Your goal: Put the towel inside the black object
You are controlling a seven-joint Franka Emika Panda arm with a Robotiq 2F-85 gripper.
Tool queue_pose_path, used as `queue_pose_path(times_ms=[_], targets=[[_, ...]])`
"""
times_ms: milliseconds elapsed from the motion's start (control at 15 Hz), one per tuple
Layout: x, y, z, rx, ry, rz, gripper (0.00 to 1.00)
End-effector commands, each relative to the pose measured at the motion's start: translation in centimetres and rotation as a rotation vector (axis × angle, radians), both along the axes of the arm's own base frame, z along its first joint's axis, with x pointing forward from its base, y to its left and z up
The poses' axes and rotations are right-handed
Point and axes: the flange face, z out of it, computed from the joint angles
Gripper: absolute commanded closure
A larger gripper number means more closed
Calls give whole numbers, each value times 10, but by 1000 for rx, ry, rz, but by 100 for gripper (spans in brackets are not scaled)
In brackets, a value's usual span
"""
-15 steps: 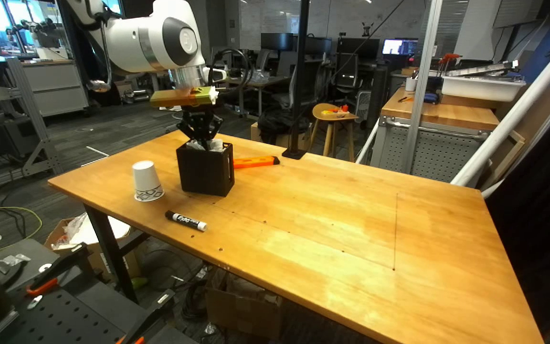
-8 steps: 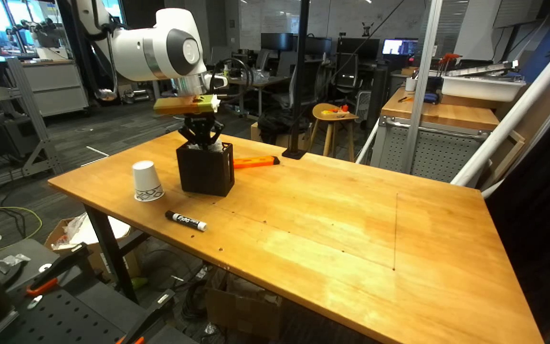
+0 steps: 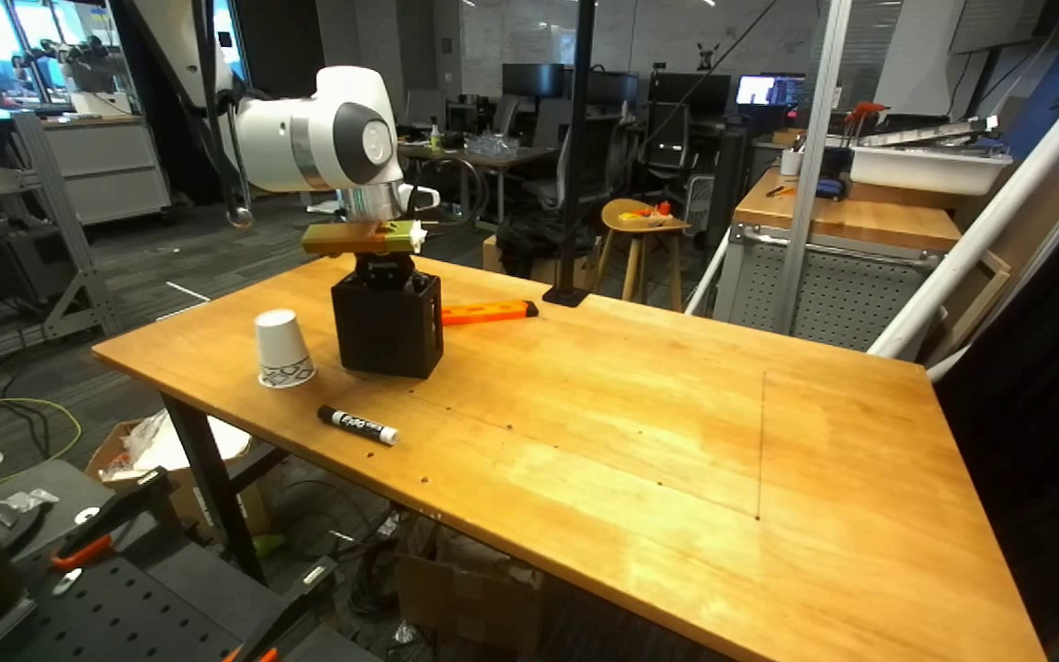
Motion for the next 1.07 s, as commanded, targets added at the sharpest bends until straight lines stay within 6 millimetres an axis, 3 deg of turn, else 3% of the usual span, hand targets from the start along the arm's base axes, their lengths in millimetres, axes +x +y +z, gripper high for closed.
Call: queue_pose_path(times_ms=[0, 133, 533, 1000], targets=[[-14, -2, -31, 25, 90, -10, 100], [-13, -7, -18, 19, 78, -16, 99], [-3, -13, 46, 22, -30, -46, 99], [6, 1, 117, 11, -159, -6, 100]])
